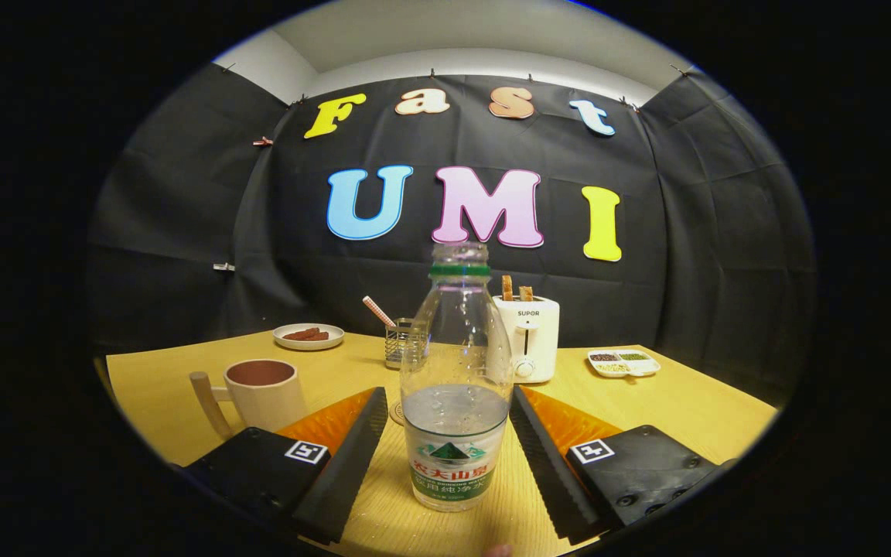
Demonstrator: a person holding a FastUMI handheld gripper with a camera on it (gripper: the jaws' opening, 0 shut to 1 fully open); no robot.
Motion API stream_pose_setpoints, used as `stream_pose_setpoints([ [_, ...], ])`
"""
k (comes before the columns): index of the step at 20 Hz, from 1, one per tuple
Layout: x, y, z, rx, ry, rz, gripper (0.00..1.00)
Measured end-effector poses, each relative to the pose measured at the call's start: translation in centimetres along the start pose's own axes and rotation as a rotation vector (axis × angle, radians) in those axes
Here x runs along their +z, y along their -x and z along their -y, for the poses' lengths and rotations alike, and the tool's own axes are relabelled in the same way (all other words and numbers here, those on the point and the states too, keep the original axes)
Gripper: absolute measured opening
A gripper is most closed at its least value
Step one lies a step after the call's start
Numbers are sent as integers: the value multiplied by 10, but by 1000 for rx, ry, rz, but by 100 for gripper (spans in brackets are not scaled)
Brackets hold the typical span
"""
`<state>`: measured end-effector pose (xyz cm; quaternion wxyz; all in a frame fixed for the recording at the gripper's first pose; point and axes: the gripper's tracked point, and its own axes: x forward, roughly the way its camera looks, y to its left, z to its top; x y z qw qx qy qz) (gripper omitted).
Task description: Take the bottle from table, then pour the juice into the cup, finally place the bottle on the coaster
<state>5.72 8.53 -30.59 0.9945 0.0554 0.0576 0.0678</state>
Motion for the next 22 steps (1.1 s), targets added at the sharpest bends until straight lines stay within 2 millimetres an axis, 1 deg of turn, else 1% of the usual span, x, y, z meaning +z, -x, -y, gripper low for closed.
stream_pose_setpoints([
  [4,-13,-5,6,-21,-13,-15,98],
  [5,-13,-7,7,-28,-26,-11,97],
  [6,-11,-11,8,-39,-25,-18,86],
  [7,-11,-5,7,-37,-17,-32,76],
  [8,-13,-13,10,-45,0,-47,73],
  [9,-10,-13,10,-47,24,-58,73],
  [11,3,-15,12,-55,101,-46,73],
  [13,11,-19,13,-43,204,-56,73],
  [16,28,-25,14,-17,386,-66,73],
  [19,43,-25,11,16,555,-71,73],
  [22,55,-25,-1,62,701,-74,73],
])
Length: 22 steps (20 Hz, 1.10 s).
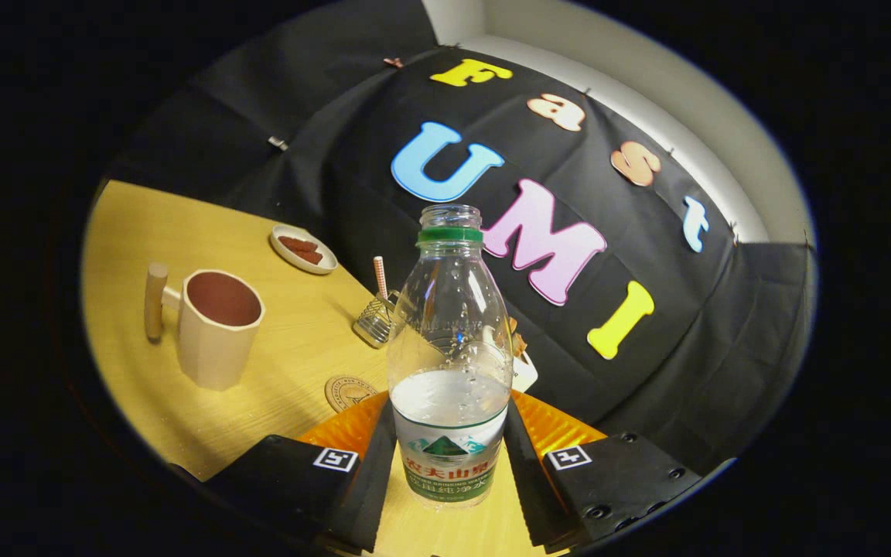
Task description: Take the bottle from table, then pour the juice into the cup, finally place the bottle on the coaster
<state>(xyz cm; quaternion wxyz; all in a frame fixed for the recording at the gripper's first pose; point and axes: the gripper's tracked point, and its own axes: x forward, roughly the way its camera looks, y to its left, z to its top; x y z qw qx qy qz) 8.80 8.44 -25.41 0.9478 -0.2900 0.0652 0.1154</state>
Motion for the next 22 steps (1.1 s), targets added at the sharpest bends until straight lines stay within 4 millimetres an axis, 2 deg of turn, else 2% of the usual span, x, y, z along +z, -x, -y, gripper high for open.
stream_pose_setpoints([
  [8,14,8,-40,165,306,-29,73],
  [14,24,6,-50,187,530,-66,73],
  [22,10,-1,-52,230,720,-119,73],
])
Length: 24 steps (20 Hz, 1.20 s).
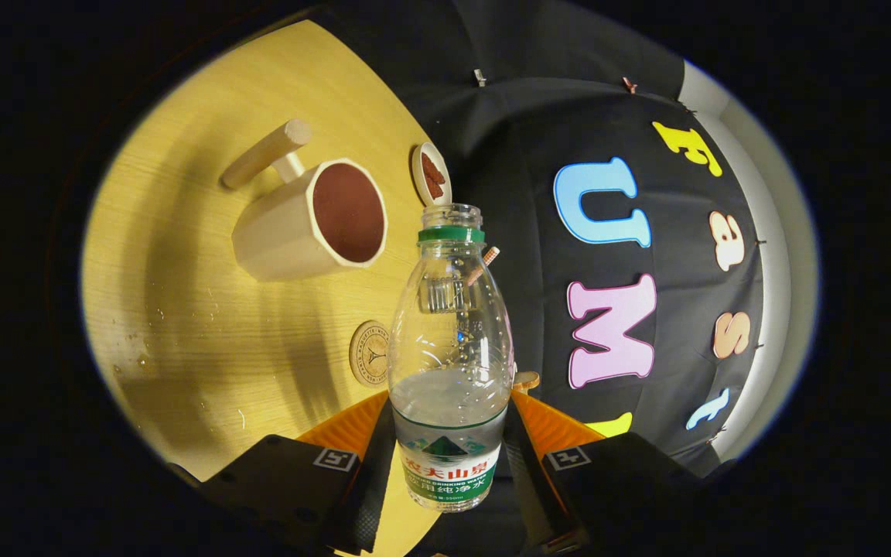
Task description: Take the bottle from table, then pour the juice into the cup, finally place the bottle on the coaster
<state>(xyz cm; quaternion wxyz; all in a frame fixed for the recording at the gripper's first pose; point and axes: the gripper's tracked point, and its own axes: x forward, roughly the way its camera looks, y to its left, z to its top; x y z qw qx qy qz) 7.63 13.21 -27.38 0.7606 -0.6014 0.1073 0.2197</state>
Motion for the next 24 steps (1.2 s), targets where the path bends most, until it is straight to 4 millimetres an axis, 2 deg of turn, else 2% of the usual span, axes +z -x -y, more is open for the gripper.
stream_pose_setpoints([
  [10,-7,-7,-10,48,125,-19,73],
  [24,-9,-14,3,43,267,-16,73],
])
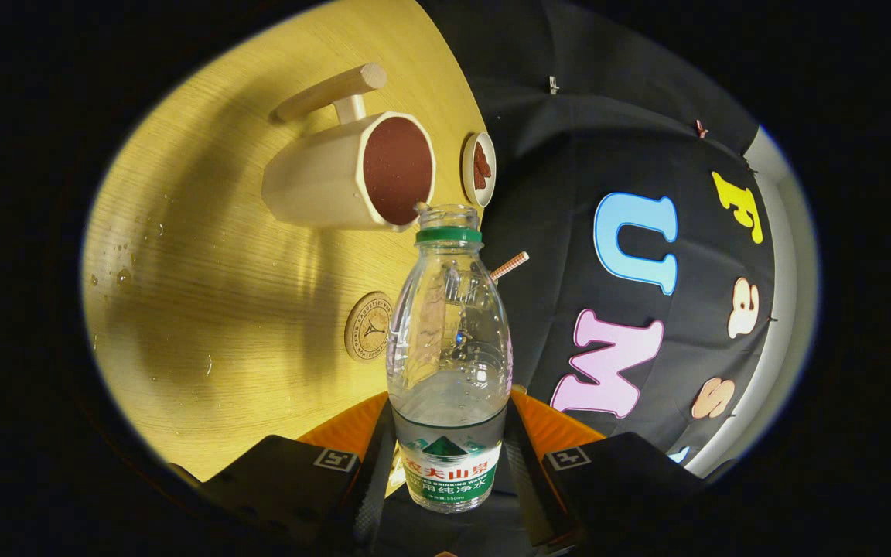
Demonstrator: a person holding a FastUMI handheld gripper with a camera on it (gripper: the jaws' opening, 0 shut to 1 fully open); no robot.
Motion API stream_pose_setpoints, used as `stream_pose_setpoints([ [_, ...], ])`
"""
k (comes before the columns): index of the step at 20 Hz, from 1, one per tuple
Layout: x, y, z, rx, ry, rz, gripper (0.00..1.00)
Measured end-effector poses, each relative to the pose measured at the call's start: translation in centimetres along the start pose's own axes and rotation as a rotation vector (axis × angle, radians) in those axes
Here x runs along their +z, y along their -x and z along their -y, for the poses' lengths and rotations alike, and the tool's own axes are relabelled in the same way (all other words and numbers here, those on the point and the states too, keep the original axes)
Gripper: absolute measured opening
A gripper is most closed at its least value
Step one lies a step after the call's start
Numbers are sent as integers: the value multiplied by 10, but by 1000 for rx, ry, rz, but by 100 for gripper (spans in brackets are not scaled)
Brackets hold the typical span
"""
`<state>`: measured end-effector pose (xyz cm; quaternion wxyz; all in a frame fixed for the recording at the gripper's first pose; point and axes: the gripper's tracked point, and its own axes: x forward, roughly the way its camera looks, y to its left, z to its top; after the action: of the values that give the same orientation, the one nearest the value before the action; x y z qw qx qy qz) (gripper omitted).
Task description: Take the bottle from table, then pour the juice into the cup, finally place the bottle on the coaster
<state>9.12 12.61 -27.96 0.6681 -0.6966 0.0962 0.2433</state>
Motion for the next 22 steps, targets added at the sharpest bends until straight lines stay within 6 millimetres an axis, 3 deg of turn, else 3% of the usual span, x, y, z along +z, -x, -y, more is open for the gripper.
stream_pose_setpoints([
  [22,4,-4,18,-32,112,15,73],
])
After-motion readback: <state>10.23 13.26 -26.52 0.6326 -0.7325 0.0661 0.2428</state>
